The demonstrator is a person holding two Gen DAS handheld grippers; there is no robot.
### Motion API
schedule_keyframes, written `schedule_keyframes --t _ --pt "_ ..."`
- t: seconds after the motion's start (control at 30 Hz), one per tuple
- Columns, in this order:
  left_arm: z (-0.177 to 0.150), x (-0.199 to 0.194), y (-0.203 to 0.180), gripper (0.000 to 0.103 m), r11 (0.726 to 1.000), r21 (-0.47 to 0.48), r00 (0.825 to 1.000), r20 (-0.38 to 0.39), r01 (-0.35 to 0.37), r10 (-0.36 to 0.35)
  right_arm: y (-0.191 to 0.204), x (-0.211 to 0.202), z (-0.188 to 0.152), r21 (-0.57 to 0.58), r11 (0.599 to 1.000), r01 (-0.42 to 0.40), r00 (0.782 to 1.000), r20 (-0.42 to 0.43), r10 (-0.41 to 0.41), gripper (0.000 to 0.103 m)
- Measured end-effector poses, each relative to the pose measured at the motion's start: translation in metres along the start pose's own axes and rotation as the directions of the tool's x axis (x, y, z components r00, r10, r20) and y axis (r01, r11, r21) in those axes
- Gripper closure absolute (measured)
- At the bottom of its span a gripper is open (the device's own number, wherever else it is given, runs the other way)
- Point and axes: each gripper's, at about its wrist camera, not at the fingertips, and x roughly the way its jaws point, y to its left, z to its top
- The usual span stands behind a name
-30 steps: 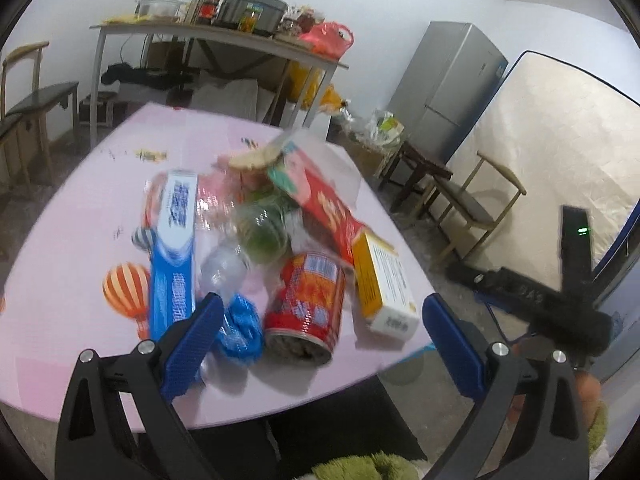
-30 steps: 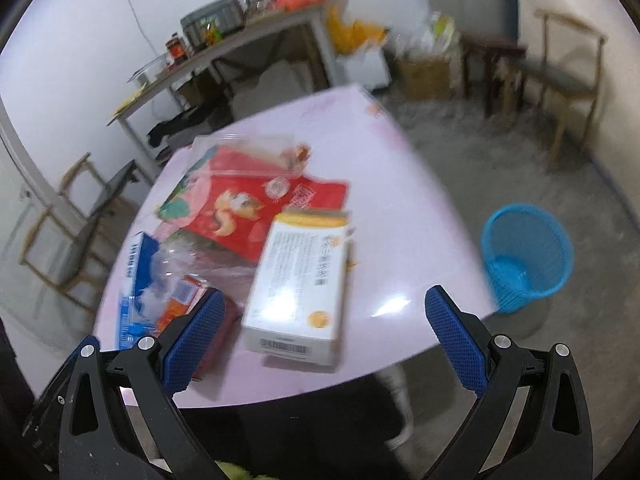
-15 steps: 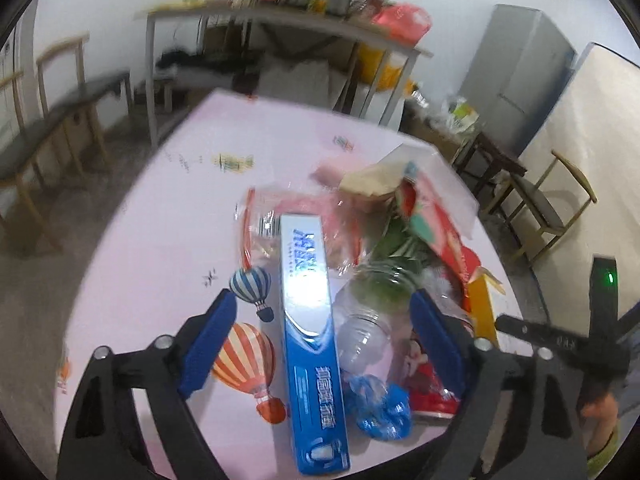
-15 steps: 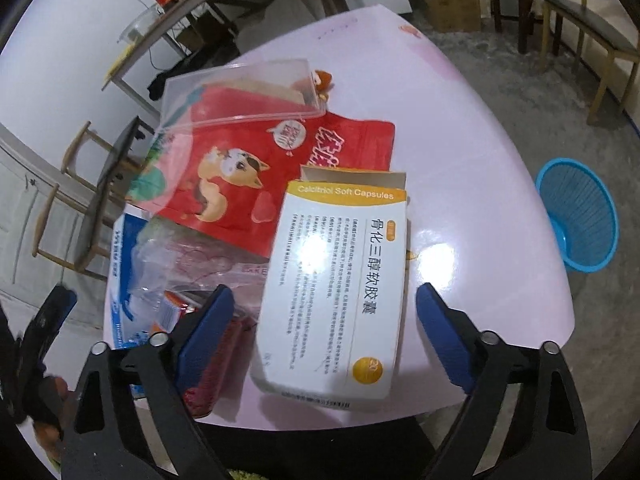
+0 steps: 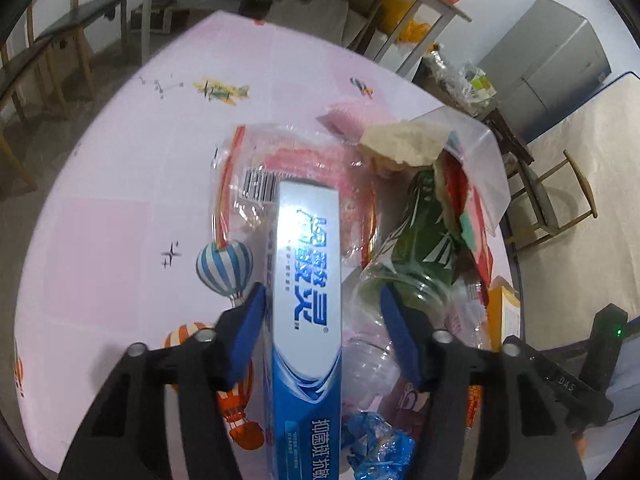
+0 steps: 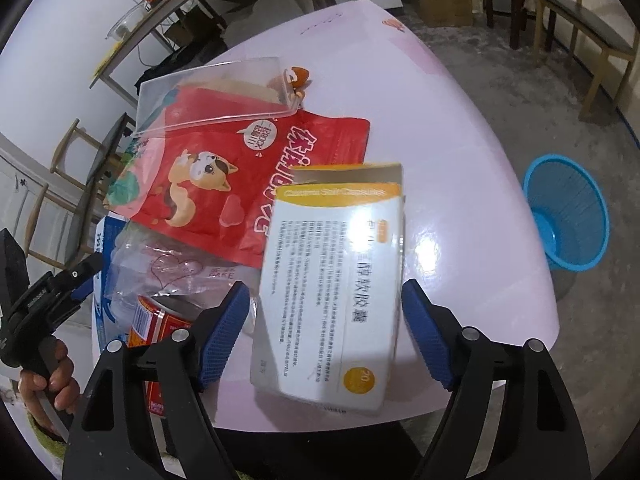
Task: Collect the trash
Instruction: 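Grasp the blue toothpaste box with the left tool while the right tool grasps the white medicine box, then carry both boxes over the blue wastebasket and open both tools to drop them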
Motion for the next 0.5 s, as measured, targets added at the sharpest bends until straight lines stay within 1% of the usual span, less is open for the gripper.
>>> schedule_keyframes --t 0.07,0.1,0.17,0.3,0.37,0.5 --pt "-0.001 0.0 0.002 0.062 1.0 -0.012 1.0 -0.007 0.002 -0.002 0.004 0.006 0.003 -0.002 1.0 0.004 1.0 -0.007 -0.004 0.027" --pt "-0.001 -0.001 0.005 0.065 1.0 -0.021 1.0 -0.009 0.005 -0.005 0.004 0.006 0.001 -0.003 1.0 0.004 1.0 -0.008 -0.004 0.027" --pt "-0.002 -0.005 0.007 0.066 0.999 -0.031 1.0 -0.003 0.012 -0.012 0.004 0.006 0.0 -0.006 1.0 0.006 1.0 -0.012 -0.006 0.027" --pt "-0.005 -0.015 0.011 0.067 0.999 -0.042 0.999 0.036 0.015 -0.014 0.006 0.01 -0.001 -0.014 1.0 0.013 1.0 -0.019 -0.013 0.027" --pt "-0.006 -0.024 0.014 0.067 0.999 -0.046 0.998 0.064 0.016 -0.013 0.006 0.011 -0.002 -0.02 1.0 0.015 1.0 -0.02 -0.016 0.027" --pt "-0.01 -0.047 0.018 0.068 0.999 -0.044 0.991 0.135 0.007 -0.001 0.005 0.011 -0.003 -0.014 1.0 -0.007 1.0 -0.012 0.007 0.031"
